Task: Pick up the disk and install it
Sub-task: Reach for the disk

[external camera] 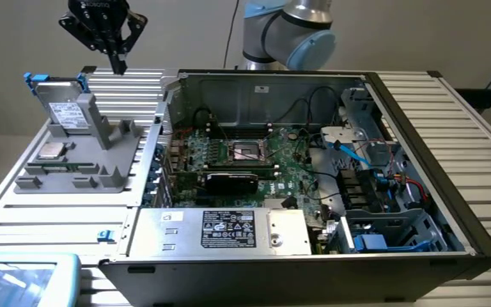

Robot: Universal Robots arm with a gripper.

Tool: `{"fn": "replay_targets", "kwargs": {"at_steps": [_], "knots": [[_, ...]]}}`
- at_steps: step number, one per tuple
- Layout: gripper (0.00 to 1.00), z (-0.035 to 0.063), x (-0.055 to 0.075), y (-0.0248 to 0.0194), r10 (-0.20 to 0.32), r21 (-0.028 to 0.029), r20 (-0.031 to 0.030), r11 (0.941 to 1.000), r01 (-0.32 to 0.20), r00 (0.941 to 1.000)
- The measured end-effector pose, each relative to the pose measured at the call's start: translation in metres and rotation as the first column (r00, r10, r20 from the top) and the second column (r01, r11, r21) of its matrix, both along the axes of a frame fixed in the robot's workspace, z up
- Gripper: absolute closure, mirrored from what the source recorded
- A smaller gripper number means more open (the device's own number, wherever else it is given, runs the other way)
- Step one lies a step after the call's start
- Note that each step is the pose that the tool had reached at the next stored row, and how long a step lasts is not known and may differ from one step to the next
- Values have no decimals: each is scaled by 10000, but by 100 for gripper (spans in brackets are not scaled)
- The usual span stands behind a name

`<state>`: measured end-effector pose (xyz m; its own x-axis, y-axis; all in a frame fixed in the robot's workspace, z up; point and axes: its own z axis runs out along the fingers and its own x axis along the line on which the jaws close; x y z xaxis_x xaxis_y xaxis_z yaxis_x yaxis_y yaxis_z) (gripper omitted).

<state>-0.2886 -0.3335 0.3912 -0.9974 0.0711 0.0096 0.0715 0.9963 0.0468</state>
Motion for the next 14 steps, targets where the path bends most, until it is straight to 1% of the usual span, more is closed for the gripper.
{"fn": "replay_targets", "kwargs": {"at_steps": [11, 14], "knots": [[89, -11, -499, 135, -1, 0, -30, 10000, 1, 10000], [89, -14, -637, 173, -1, 1, -50, 10000, 1, 10000]]}}
